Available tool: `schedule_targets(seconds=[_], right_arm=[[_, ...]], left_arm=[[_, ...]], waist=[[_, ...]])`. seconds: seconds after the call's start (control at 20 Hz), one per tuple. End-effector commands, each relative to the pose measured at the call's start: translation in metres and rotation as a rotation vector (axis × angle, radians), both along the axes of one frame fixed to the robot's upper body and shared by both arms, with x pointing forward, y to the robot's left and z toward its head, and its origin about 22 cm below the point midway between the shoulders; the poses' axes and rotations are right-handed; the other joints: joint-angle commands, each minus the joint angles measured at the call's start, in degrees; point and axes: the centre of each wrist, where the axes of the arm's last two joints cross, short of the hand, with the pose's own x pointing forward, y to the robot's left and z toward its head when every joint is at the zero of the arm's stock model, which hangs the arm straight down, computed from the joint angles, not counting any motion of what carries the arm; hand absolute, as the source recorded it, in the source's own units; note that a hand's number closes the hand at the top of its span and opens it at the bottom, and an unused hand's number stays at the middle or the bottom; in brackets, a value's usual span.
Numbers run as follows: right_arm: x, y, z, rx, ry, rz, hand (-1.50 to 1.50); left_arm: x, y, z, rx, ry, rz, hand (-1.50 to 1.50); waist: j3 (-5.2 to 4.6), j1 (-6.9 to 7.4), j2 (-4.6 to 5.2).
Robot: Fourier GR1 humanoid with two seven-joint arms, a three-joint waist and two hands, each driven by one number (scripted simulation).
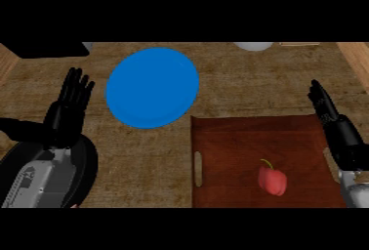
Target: Pick the bell pepper from the tray and place it in the plate
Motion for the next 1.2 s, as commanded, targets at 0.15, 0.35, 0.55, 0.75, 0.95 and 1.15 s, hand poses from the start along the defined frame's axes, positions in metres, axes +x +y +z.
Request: schedule_targets(seconds=[0.15, 0.35, 0.55, 0.75, 0.95, 1.15], right_arm=[[-0.008, 0.044, 0.021, 0.478, -0.237, -0.144, -1.50], [-0.030, 0.012, 0.009, 0.274, -0.375, -0.572, -1.50], [-0.057, 0.062, 0.011, 0.373, -0.601, -0.730, -1.50], [-0.100, 0.103, 0.021, 0.407, -0.679, -0.770, -1.50], [-0.157, 0.138, 0.009, 0.343, -0.580, -0.671, -1.50], [-0.199, 0.126, -0.013, 0.131, -0.349, -0.639, -1.50]], left_arm=[[-0.040, 0.054, -0.030, 0.396, 0.130, 0.082, 0.00], [-0.062, 0.086, -0.038, 0.567, 0.238, 0.133, 0.00], [-0.080, 0.085, -0.047, 0.613, 0.226, 0.127, 0.00], [-0.086, 0.086, -0.052, 0.613, 0.232, 0.132, 0.00], [-0.101, 0.068, -0.057, 0.616, 0.206, 0.117, 0.00], [-0.089, 0.083, -0.031, 0.627, 0.192, 0.121, 0.00]], waist=[[-1.75, 0.18, -1.20], [-2.08, -2.66, -1.74], [-1.99, -1.24, -1.63], [-2.05, -0.63, -0.99], [-2.10, 0.43, -0.75], [-2.24, 0.74, -0.34]])
